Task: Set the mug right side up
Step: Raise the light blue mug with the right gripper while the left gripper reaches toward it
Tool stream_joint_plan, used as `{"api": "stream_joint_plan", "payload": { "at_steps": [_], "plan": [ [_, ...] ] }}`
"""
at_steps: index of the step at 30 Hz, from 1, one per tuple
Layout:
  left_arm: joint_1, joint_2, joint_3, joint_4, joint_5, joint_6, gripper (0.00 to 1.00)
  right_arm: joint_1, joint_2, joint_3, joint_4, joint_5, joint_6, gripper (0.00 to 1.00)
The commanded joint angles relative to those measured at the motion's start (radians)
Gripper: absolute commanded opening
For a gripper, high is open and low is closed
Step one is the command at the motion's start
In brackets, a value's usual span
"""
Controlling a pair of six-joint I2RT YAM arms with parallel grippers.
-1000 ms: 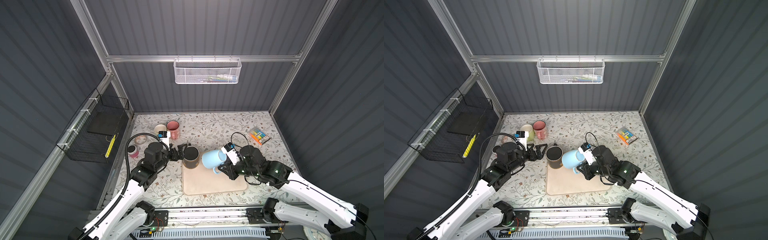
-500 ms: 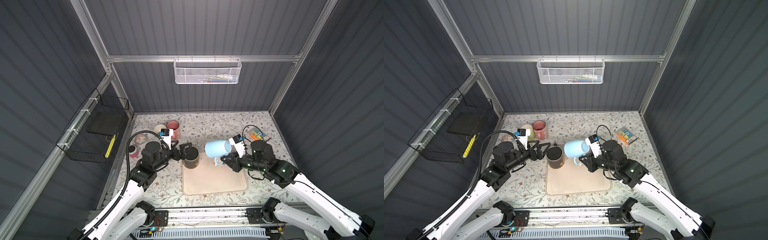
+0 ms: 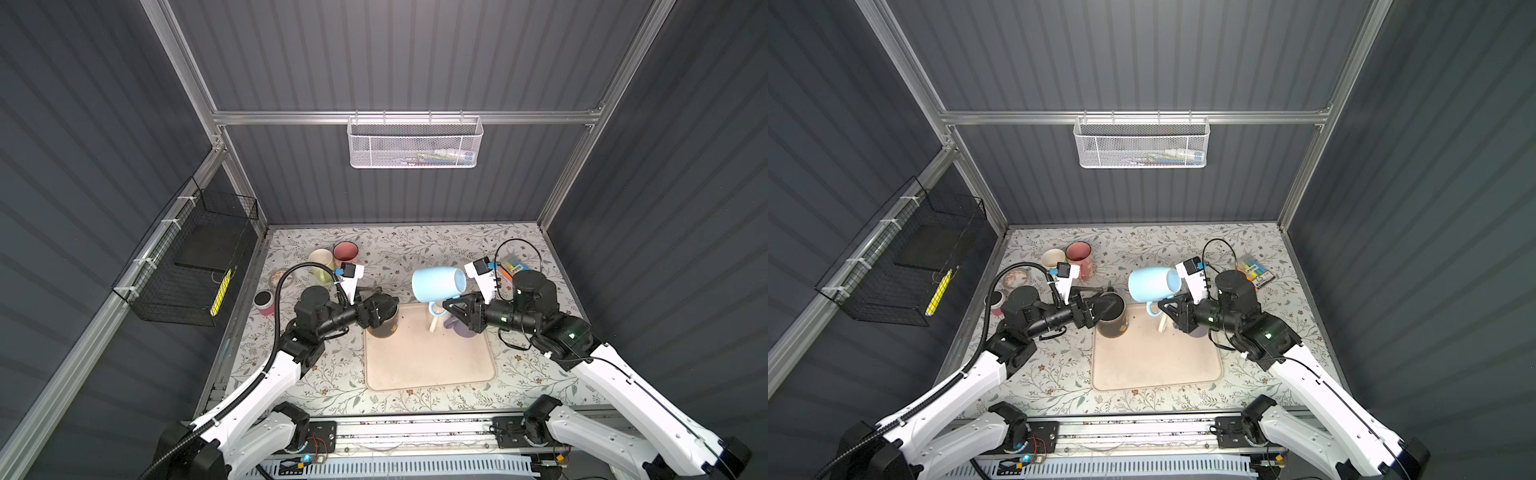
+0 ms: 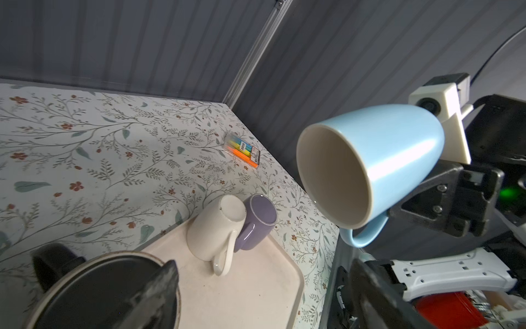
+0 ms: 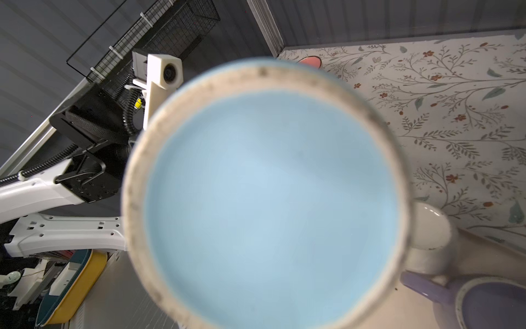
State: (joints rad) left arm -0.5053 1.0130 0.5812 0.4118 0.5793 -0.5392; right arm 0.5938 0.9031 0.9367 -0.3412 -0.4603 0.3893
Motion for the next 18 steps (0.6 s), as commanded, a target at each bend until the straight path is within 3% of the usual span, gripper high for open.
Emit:
{"api": "stream_joint_plan", "payload": {
  "at_steps": [1,14,18],
  "plan": [
    [-0.007,0.043,0.003,0.189,0.129,-0.076,0.93,-0.012,-0.003,0.050,0.131,-0.056,0.001,0.00],
    [-0.016,0.189,0.024,0.450,0.253,-0.178,0.92,-0.058,0.029,0.044,0.261,-0.171,0.043,0.00],
    [-0.019,0.247,0.039,0.562,0.270,-0.235,0.86,-0.069,0.043,0.044,0.305,-0.205,0.060,0.00]
  ]
}}
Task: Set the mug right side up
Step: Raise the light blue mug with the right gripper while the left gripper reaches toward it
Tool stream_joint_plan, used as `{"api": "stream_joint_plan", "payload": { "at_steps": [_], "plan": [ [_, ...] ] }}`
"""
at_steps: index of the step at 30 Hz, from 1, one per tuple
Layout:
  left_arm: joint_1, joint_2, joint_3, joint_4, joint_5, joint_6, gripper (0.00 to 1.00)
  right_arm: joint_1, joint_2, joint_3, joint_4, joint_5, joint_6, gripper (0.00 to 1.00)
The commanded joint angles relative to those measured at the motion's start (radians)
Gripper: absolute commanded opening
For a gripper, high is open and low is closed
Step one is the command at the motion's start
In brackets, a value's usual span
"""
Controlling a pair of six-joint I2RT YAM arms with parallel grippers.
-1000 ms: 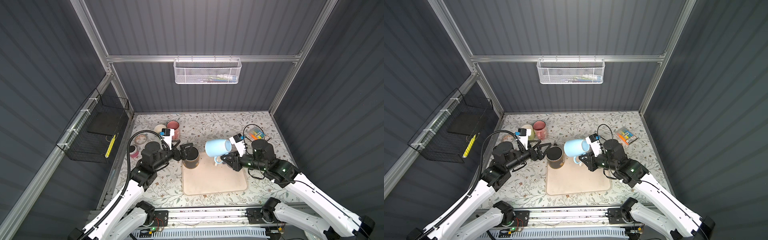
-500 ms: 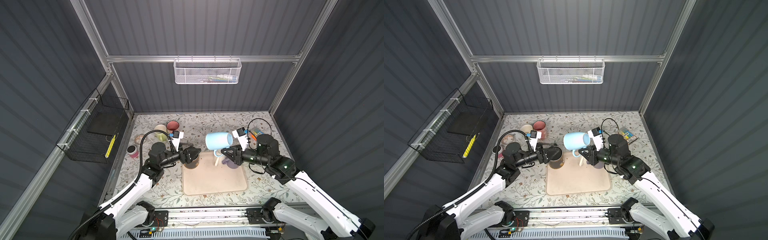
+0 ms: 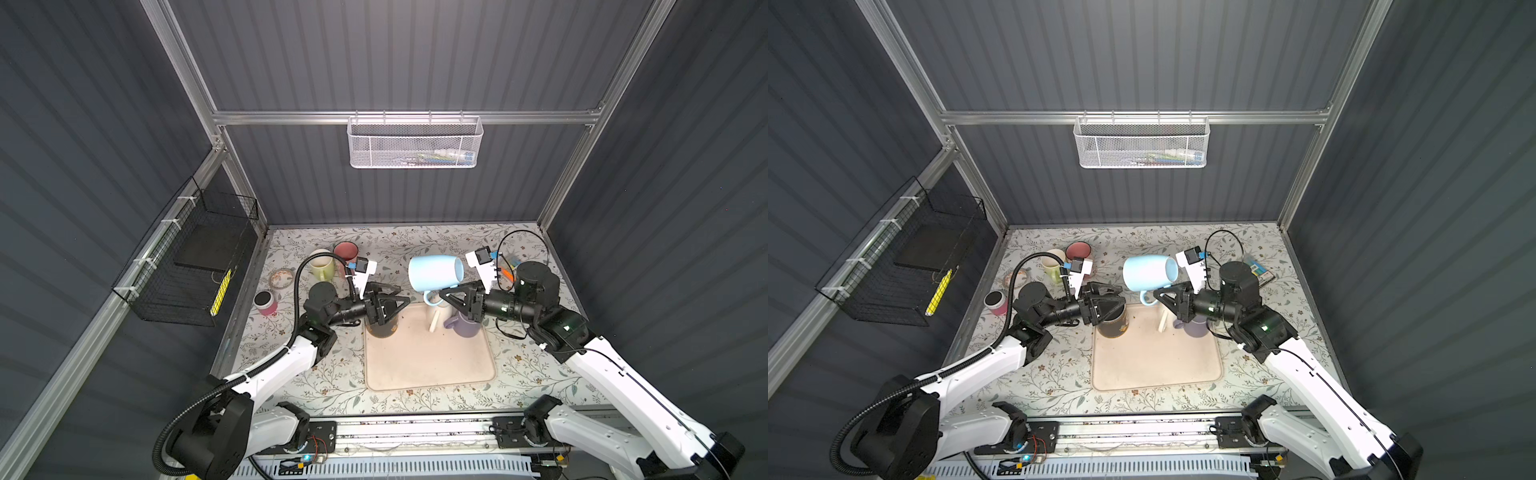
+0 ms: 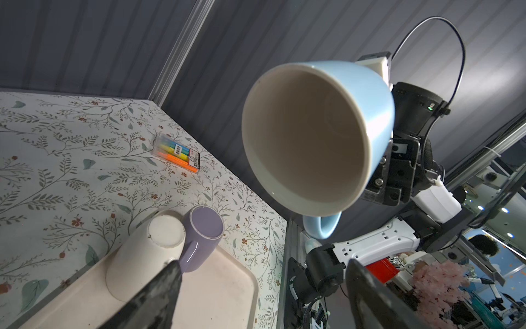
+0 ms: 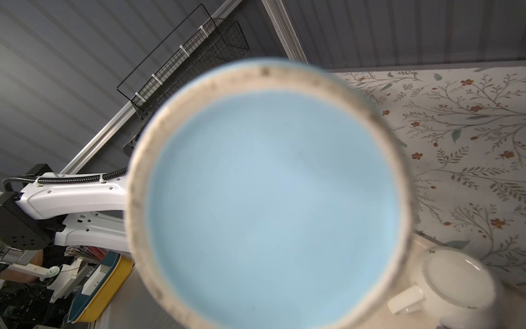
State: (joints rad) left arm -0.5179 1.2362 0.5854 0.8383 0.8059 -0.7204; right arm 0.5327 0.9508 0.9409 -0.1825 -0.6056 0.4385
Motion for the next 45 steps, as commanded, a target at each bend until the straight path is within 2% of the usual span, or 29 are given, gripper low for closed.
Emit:
{"api": "stream_joint_plan", "payload": {
  "at_steps": [1,6,13,19,27,34,45],
  "plan": [
    [-0.006,0.040,0.040,0.166,0.049,-0.068,0.84,-0.011,0.001,0.040,0.155,-0.068,0.015,0.00],
    [-0.014,0.125,0.084,0.302,0.081,-0.152,0.74,-0.016,0.022,0.042,0.186,-0.102,0.025,0.00],
    [-0.029,0.221,0.136,0.438,0.131,-0.250,0.69,-0.020,0.041,0.045,0.198,-0.143,0.020,0.00],
    [-0.048,0.234,0.150,0.425,0.151,-0.237,0.65,-0.023,0.052,0.054,0.198,-0.166,0.009,0.00],
    [-0.068,0.236,0.172,0.372,0.169,-0.203,0.54,-0.022,0.079,0.079,0.181,-0.203,-0.010,0.00],
    [-0.082,0.234,0.182,0.348,0.170,-0.183,0.52,-0.023,0.103,0.088,0.186,-0.232,-0.010,0.00],
    [-0.097,0.233,0.201,0.306,0.168,-0.155,0.44,-0.023,0.108,0.056,0.217,-0.235,-0.004,0.00]
  ]
}}
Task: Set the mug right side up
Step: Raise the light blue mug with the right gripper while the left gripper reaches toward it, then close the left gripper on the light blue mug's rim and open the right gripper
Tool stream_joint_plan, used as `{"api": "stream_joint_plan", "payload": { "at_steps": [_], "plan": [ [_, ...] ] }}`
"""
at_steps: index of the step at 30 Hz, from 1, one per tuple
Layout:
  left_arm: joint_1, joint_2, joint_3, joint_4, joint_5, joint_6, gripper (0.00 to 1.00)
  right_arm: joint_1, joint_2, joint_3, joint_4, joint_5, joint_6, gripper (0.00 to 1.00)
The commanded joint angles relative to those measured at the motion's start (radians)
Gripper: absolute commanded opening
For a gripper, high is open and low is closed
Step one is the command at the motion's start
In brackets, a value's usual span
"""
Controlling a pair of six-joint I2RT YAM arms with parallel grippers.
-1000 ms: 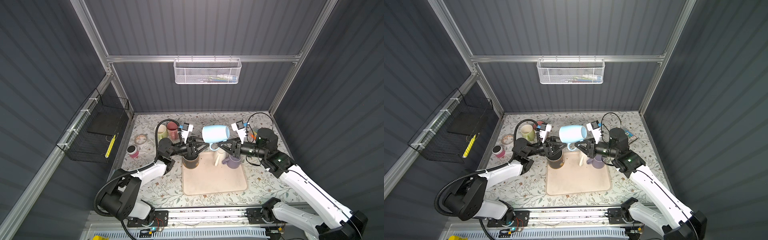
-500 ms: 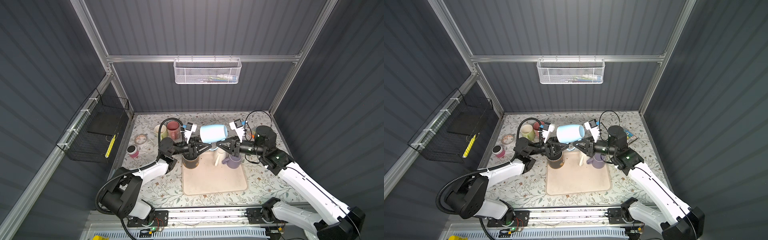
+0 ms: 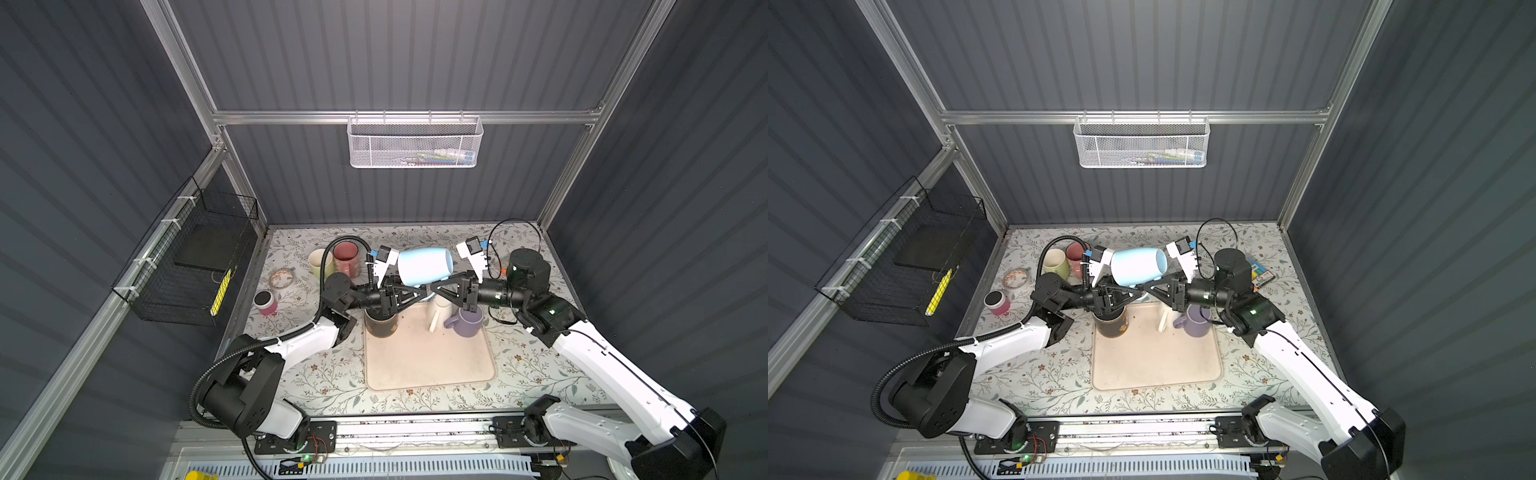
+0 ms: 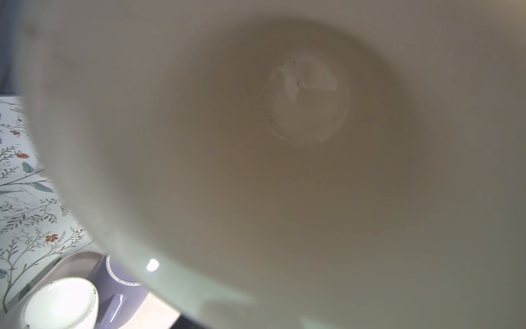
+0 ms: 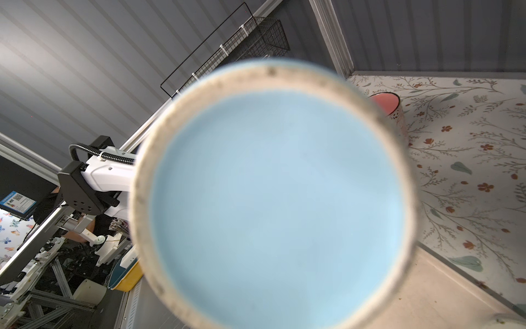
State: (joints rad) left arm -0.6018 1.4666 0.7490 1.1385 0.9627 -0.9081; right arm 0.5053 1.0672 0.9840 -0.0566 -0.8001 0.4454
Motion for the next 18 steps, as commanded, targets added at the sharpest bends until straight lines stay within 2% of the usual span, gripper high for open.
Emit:
{"api": "stream_joint_plan", "payload": {
  "at_steps": [1,9,14,18],
  "plan": [
    [-0.015,0.005,0.040,0.006,0.011,0.035,0.43,0.004,-0.007,0.011,0.095,-0.040,-0.009,0.00],
    [-0.025,0.015,0.048,0.006,0.008,0.036,0.38,0.005,-0.004,-0.017,0.120,-0.050,-0.006,0.00],
    [-0.033,0.032,0.055,0.054,0.029,0.000,0.46,0.004,-0.007,-0.036,0.145,-0.069,-0.004,0.00],
    [-0.037,0.035,0.060,0.061,0.033,-0.008,0.43,0.004,-0.007,-0.035,0.149,-0.074,-0.001,0.00]
  ]
}}
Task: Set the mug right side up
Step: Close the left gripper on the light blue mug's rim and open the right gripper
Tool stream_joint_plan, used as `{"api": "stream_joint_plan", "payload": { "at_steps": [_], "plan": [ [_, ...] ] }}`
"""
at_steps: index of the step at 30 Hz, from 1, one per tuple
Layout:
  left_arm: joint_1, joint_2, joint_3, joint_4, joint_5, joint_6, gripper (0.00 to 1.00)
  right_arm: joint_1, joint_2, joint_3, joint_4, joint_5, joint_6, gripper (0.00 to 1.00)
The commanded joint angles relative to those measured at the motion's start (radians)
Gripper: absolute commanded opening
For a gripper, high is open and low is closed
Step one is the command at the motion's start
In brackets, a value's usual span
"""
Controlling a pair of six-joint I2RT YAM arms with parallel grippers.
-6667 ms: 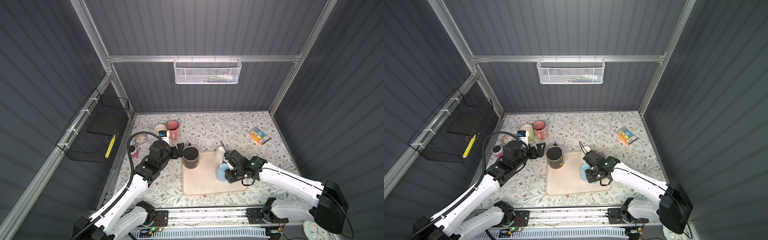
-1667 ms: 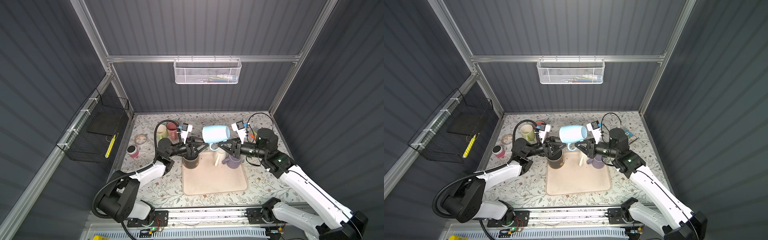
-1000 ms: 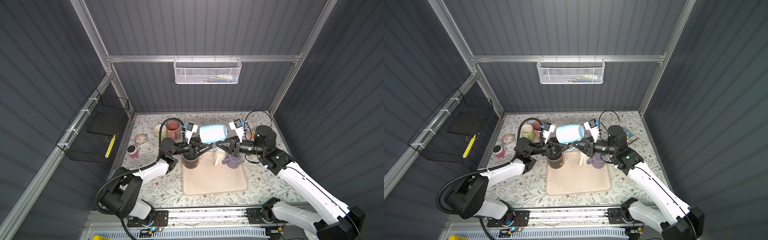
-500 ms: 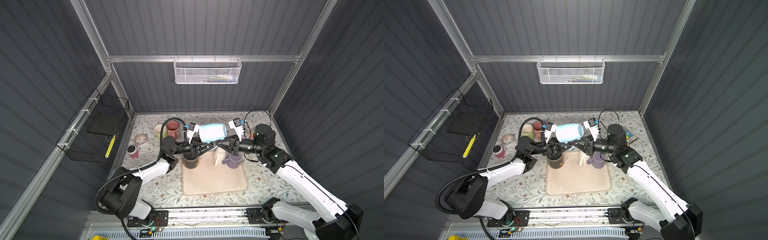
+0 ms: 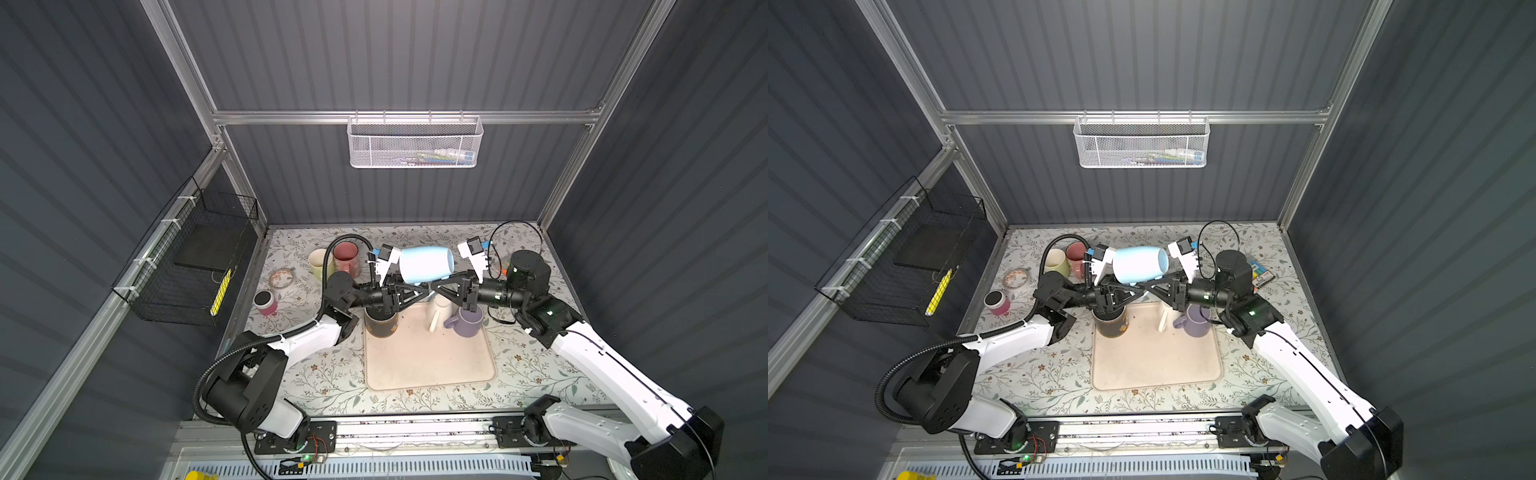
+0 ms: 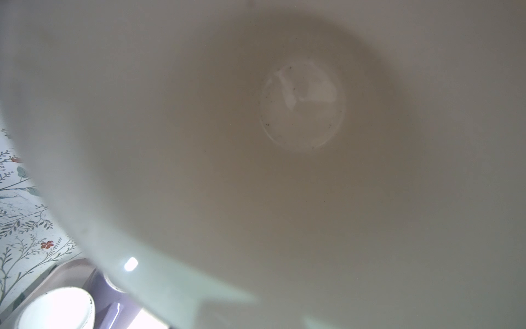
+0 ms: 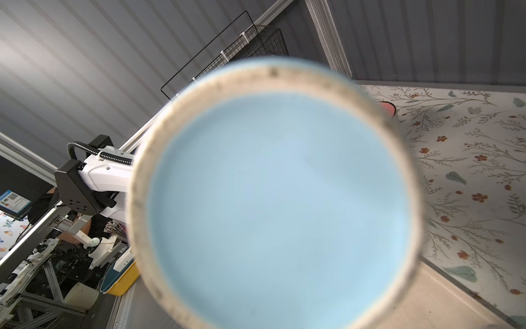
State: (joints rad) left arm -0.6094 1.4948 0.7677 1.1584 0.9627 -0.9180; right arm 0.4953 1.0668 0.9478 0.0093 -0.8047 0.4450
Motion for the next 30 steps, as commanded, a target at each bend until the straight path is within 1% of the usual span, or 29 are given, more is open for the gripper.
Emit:
{"api": "stream_joint_plan", "payload": {
  "at_steps": [1,6,11,15,17,22,26,27,28,30],
  "plan": [
    [-0.030,0.007,0.041,0.040,0.033,0.003,0.42,0.014,-0.008,0.002,0.083,-0.071,-0.001,0.00],
    [-0.033,0.006,0.042,0.029,0.032,0.014,0.35,0.015,-0.003,-0.002,0.091,-0.082,0.002,0.00],
    [-0.041,0.010,0.050,0.025,0.031,0.019,0.23,0.014,0.007,-0.031,0.128,-0.092,0.021,0.00],
    [-0.046,0.013,0.054,0.018,0.026,0.020,0.09,0.014,0.017,-0.043,0.147,-0.091,0.024,0.00],
    [-0.045,0.008,0.052,0.006,0.020,0.028,0.00,0.014,0.024,-0.044,0.150,-0.091,0.024,0.00],
    [-0.047,-0.022,0.048,-0.075,0.001,0.091,0.00,0.014,0.033,-0.052,0.165,-0.088,0.026,0.00],
    [-0.047,-0.039,0.035,-0.102,-0.015,0.118,0.00,0.014,0.038,-0.060,0.170,-0.081,0.026,0.00],
    [-0.049,-0.044,0.031,-0.112,-0.023,0.127,0.00,0.014,0.040,-0.062,0.170,-0.079,0.027,0.04],
    [-0.048,-0.052,0.029,-0.130,-0.031,0.141,0.00,0.014,0.041,-0.064,0.170,-0.077,0.025,0.09],
    [-0.049,-0.067,0.021,-0.172,-0.055,0.179,0.00,0.014,0.043,-0.067,0.171,-0.073,0.025,0.23]
  ]
}}
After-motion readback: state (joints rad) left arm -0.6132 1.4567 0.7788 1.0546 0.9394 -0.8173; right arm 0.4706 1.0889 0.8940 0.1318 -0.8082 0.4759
